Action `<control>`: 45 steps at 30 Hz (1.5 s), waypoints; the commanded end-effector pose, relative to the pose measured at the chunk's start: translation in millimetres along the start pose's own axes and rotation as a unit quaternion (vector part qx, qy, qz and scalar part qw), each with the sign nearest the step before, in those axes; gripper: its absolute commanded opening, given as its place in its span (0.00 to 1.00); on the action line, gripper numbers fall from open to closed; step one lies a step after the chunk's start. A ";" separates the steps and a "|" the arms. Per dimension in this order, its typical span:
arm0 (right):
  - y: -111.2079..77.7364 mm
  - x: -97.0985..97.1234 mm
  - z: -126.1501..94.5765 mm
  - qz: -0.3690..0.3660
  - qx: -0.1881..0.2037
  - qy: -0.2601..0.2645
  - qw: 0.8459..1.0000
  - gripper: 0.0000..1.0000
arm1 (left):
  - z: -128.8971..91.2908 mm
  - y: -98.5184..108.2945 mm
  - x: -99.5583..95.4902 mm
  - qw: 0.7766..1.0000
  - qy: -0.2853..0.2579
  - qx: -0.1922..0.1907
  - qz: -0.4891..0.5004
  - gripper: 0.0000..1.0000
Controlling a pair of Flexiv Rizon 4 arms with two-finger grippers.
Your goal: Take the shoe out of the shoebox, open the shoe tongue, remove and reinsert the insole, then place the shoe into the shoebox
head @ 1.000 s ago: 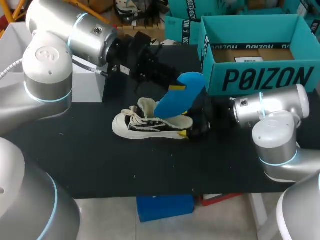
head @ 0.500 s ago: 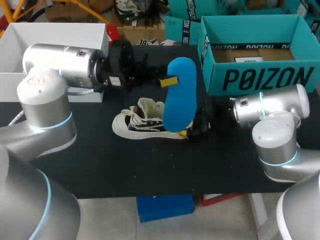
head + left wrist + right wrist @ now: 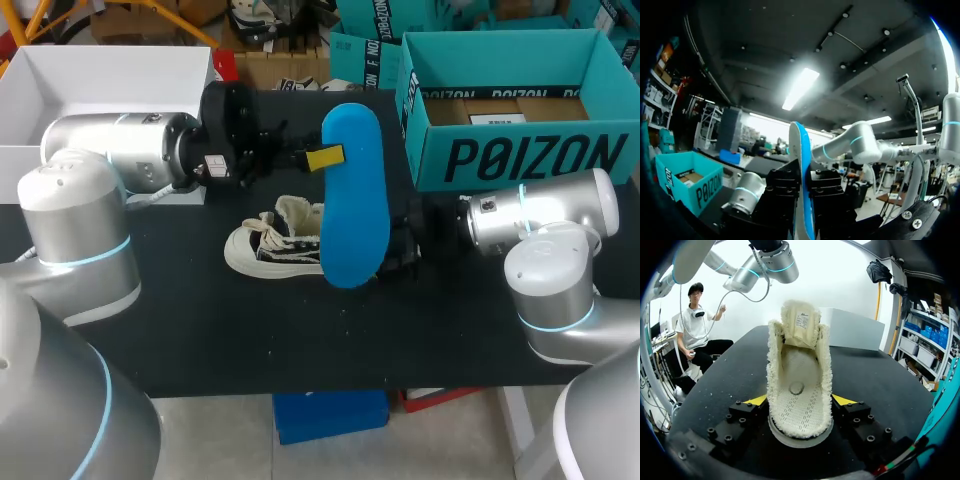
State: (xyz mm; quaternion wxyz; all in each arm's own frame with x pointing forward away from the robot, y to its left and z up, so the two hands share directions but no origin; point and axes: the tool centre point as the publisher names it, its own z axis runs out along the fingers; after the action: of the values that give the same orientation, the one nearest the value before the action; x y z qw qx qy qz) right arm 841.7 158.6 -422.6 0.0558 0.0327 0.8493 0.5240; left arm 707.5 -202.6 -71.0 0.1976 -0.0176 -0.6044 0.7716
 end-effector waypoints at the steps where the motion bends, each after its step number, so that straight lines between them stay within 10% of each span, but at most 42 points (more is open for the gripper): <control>1: -0.8 0.2 3.2 0.001 0.001 0.000 1.000 0.00 | -5.8 -3.3 14.4 1.000 -0.019 0.004 -0.006 0.00; 29: -0.8 0.2 3.2 0.001 0.001 0.000 1.000 0.00 | -4.5 -25.9 38.9 1.000 -0.019 0.017 -0.009 0.00; 30: -0.8 0.2 3.2 0.001 0.001 0.000 1.000 0.13 | -4.5 -25.9 38.9 1.000 -0.019 0.017 -0.009 0.00; 31: 0.5 0.1 2.5 -0.001 0.003 0.003 1.000 0.46 | -4.5 -25.9 38.9 1.000 -0.019 0.017 -0.009 0.00; 32: 2.9 -0.3 1.0 -0.005 0.011 0.004 1.000 1.00 | -4.5 -25.9 38.9 1.000 -0.019 0.017 -0.009 0.00; 45: 32.1 -5.0 -26.2 -0.048 0.128 0.043 0.990 1.00 | -4.5 -25.9 38.9 1.000 -0.019 0.017 -0.009 0.00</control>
State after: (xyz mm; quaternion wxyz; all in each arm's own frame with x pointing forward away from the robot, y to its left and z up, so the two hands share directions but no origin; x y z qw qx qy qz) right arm 840.8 152.9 -394.4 0.0557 -0.0202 0.8857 0.4606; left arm 681.1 -179.4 -38.9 0.1947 0.0043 -0.5954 0.7795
